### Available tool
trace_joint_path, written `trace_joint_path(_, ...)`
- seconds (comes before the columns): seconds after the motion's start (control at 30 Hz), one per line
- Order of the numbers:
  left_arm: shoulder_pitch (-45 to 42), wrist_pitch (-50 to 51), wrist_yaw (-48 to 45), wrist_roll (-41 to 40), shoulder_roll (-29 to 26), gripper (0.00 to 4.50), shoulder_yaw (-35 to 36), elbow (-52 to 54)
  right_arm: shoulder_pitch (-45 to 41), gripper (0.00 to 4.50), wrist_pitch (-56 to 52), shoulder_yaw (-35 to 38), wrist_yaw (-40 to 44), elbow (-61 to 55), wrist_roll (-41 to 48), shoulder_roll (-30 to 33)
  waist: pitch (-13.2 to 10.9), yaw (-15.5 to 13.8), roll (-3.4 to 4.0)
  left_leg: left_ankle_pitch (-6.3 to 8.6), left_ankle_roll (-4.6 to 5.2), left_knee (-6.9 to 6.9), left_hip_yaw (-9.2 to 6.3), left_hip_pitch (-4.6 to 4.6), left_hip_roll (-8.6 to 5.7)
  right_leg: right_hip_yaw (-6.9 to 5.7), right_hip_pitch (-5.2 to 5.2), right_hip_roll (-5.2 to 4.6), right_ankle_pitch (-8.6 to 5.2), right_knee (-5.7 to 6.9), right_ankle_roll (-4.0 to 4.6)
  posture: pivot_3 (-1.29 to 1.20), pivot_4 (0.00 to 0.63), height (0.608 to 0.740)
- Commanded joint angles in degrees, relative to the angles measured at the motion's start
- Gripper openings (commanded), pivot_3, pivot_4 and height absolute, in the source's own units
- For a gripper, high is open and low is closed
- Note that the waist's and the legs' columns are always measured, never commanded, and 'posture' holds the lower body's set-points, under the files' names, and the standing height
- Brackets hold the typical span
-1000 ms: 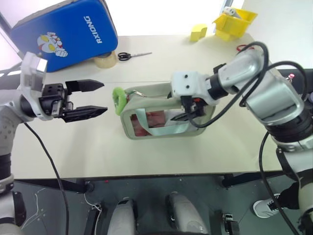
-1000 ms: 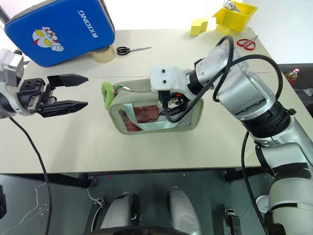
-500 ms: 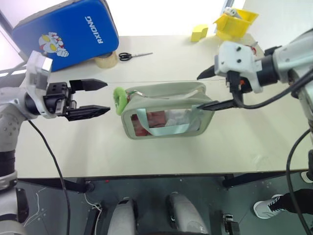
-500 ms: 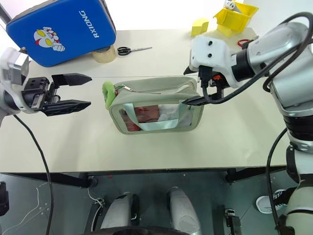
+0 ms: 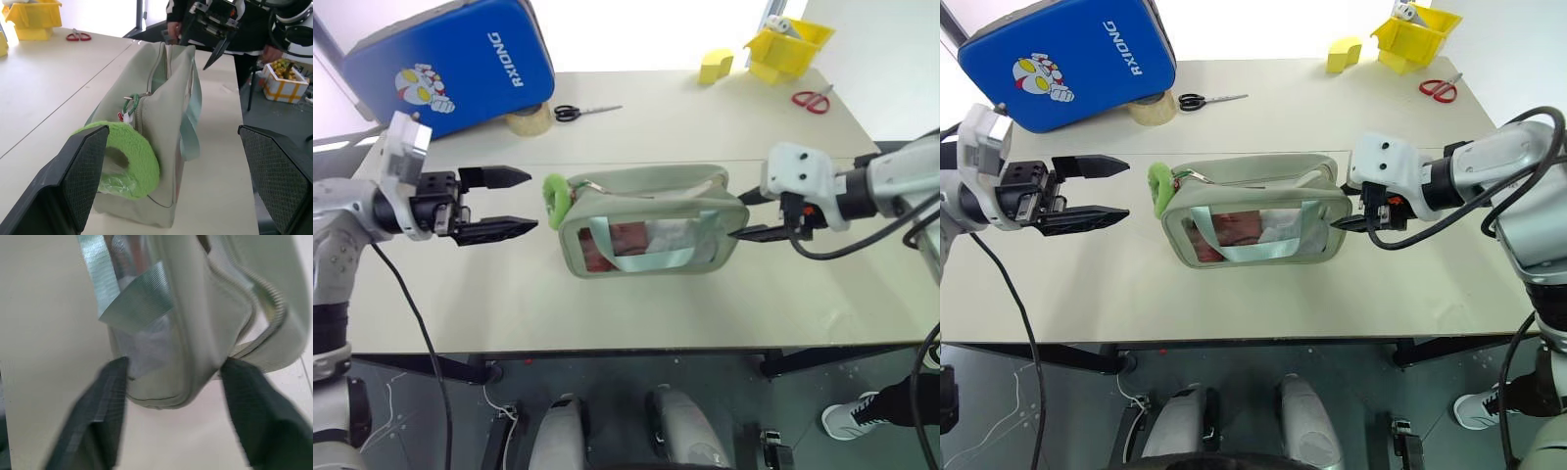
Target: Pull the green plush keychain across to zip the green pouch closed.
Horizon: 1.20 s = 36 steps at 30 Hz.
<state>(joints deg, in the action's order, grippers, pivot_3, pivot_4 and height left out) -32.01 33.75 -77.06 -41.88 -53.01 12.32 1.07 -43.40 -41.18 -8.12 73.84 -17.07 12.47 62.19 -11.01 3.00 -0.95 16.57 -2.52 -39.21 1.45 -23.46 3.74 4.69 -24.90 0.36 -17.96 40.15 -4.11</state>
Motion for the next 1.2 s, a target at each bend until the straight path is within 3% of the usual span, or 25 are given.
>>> trace_joint_path(0.03,-0.13,-2.9,0.61,2.94,-0.25,4.5,-0.47,-1.19,-0.21,0.94,1.28,0.52,-2.3,-0.67,-0.76,-0.76,0.0,0.01,0.0,0.0,0.0,0.0,0.01,0.0,0.0,0.01,0.0,0.0,0.0,0.0,0.0,0.0,0.15,0.737)
trace_joint_path(0.1,-0.46,-4.43,1.47,5.08,0.29,4.5,-1.2,-3.11,-0.24,0.02,1.22,0.58,-2.83,-0.99,-0.22,-1.5,0.0,-0.01,0.0,0.0,0.0,0.0,0.01,0.02,0.0,0.01,0.0,0.0,0.0,0.0,0.0,0.0,0.15,0.737)
trace_joint_path(0.33,-4.09,-8.61,6.18,11.03,4.76,4.5,-3.23,-12.79,-0.27,0.02,1.15,0.1,-3.76,-1.74,-0.05,-2.39,0.0,-0.37,0.0,0.0,0.0,-0.01,0.0,0.03,0.0,0.0,0.01,0.02,0.0,0.01,0.0,0.0,0.15,0.737)
trace_joint_path(0.57,-10.58,-5.62,9.36,13.01,10.65,4.5,-5.55,-22.2,-1.34,0.02,0.59,-0.57,-4.42,-1.28,-0.27,-2.98,0.0,-0.39,-0.01,0.0,0.0,-0.03,0.01,0.02,0.0,0.0,0.03,0.01,0.0,0.01,0.0,0.0,0.15,0.737)
trace_joint_path(0.67,-11.42,-4.61,9.78,13.69,11.89,3.61,-6.3,-23.07,-1.64,0.0,0.14,-0.52,-4.65,-1.29,-0.17,-2.98,0.01,-0.42,0.0,0.0,0.0,-0.02,-0.03,0.03,0.0,-0.01,0.03,0.02,0.0,0.02,0.0,0.0,0.15,0.737)
trace_joint_path(0.9,-11.14,-2.56,6.96,12.01,10.91,0.03,-4.8,-21.07,-2.07,0.0,-1.84,-0.39,-5.81,-1.05,-0.1,-3.15,0.01,-0.5,0.0,-0.01,-0.01,-0.02,-0.03,0.03,0.0,-0.02,0.04,0.0,0.0,0.03,0.0,0.0,0.15,0.737)
trace_joint_path(1.1,-14.05,3.25,4.15,6.75,7.6,0.03,-2.39,-15.56,-2.43,0.0,-3.47,-0.87,-6.96,-0.67,-0.36,-3.86,0.01,-0.49,0.0,-0.01,-0.01,-0.02,-0.03,0.03,0.01,-0.01,0.04,0.01,0.0,0.04,0.0,0.0,0.15,0.737)
trace_joint_path(1.2,-20.03,9.56,7.77,3.1,9.41,0.03,-1.88,-13.56,-2.5,0.0,-3.8,-1.46,-7.42,-0.72,-0.55,-4.4,0.0,-0.83,-0.02,-0.01,-0.01,-0.07,-0.07,0.01,0.0,-0.06,0.08,0.0,0.01,0.04,0.0,0.0,0.15,0.737)
